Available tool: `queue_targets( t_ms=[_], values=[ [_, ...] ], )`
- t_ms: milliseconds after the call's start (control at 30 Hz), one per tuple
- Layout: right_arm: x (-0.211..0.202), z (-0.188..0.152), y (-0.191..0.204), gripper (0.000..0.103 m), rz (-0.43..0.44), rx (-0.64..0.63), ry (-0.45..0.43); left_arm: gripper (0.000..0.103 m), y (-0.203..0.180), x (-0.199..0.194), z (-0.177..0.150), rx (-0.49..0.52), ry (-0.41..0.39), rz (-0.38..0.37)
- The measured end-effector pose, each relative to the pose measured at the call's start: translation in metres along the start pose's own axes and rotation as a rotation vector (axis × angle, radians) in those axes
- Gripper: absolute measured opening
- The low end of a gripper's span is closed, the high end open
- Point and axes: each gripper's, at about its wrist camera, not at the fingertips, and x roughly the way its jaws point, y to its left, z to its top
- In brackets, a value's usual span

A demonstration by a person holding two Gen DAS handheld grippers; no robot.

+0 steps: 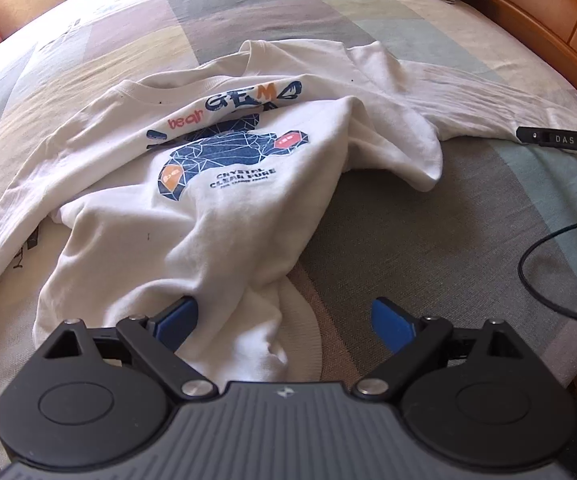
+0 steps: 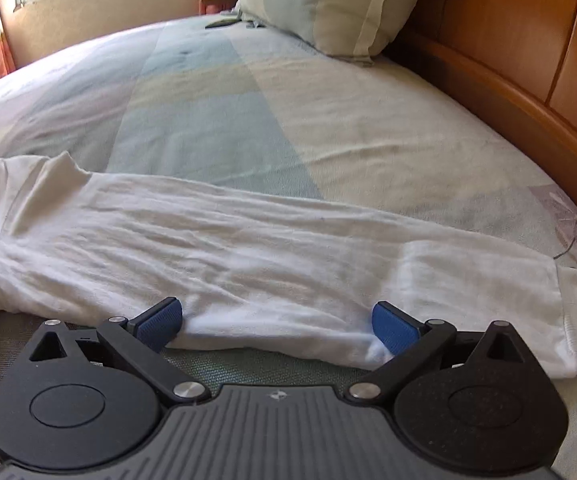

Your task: Fold clothes

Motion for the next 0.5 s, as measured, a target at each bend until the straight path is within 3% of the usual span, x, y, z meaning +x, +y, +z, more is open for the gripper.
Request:
queue_targets(
  t_ms=[100, 300, 400, 500],
  values=[
    [-0.010, 0.000, -0.004, 0.103, -0.020, -0.015, 0.044, 0.094, 0.002, 0.001, 0.001, -0.004, 0.000, 0.000],
    [-0.005, 0.030, 0.010, 0.103, 0.028, 0.004, -0.016, 0.094, -0.001, 0.001, 0.001, -0.001, -0.002, 0.004],
    [0.022, 0.025, 0.006, 0.103, 0.007, -0.003, 0.014, 0.094, 0.004, -0.003, -0.003, -0.022, -0.001, 0.015],
    [0.021, 0.030, -0.011, 0.103, -0.057, 0.070, 0.023, 0.094, 0.013, -0.007, -0.007, -0.060, -0.001, 0.035]
  ],
)
